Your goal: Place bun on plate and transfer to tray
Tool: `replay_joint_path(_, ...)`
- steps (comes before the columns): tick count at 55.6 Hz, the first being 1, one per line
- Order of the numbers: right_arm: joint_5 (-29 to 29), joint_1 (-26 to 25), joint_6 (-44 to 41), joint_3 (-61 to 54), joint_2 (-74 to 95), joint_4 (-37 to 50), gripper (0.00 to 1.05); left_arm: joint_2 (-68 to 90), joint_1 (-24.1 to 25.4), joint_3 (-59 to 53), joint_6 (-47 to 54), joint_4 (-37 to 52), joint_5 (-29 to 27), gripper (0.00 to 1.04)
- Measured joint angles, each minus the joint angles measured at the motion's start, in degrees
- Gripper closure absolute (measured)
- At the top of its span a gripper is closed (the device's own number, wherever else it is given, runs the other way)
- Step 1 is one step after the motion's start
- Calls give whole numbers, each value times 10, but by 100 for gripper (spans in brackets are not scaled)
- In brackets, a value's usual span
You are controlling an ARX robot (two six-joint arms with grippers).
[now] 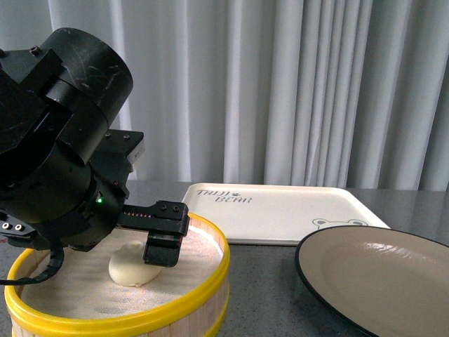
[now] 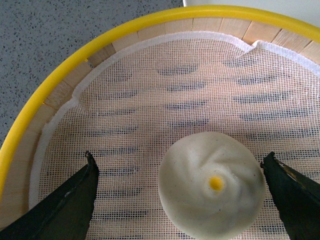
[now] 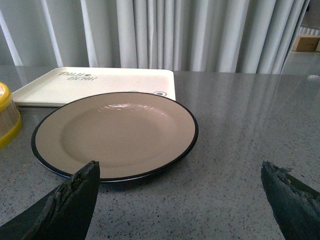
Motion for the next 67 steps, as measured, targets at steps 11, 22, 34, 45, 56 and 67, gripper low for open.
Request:
replay_joint_path(11,0,0,0,0,0,0,9,9,1,-3,-15,3,5,7)
replay_joint_path(22,0,0,0,0,0,0,9,9,0,-13,-27,20,14,15)
replay_joint_path(34,0,0,0,0,0,0,9,-3,0,-22,-30,35,30,47)
replay_joint_path(45,0,0,0,0,0,0,9,-39,2,-25,-37,56,50,85)
replay_joint_path(56,0,0,0,0,0,0,9,-61,-24,-25,-20,112,111,100)
replay_joint_path(67,0,0,0,0,0,0,9,-50,-89,-12,21,141,129,100)
